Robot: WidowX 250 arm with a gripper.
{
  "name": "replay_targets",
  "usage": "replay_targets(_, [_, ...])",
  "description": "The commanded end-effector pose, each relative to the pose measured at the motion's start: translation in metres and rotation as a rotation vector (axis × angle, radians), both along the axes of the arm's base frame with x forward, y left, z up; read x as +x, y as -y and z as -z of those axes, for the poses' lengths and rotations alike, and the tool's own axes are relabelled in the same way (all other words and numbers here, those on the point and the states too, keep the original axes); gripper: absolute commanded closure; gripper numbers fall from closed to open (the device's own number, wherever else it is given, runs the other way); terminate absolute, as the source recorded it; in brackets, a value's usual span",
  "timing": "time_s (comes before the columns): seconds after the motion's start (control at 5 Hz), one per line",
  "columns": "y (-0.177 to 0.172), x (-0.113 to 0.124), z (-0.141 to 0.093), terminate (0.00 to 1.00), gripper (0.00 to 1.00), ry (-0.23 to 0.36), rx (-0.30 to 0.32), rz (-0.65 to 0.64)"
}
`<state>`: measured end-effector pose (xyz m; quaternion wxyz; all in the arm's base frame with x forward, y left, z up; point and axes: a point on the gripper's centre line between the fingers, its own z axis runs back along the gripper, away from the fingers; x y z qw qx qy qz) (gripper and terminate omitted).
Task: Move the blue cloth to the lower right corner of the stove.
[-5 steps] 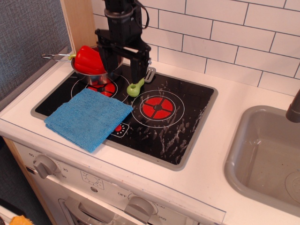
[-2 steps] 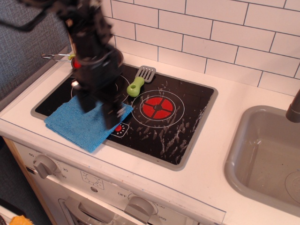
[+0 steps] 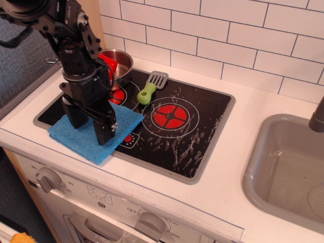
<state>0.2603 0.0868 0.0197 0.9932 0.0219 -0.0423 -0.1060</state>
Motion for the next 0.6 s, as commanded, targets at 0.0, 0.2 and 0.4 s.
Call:
replay_targets(0.0, [-0.009, 0.011, 0.01, 0.0, 0.0, -0.012, 0.009, -0.032])
replay_targets(0.2, [0.012, 0.008, 0.025, 0.0, 0.0, -0.068, -0.025, -0.009])
replay_targets(0.4, [0.051, 0.012, 0.023, 0.0, 0.0, -0.067, -0.043, 0.03])
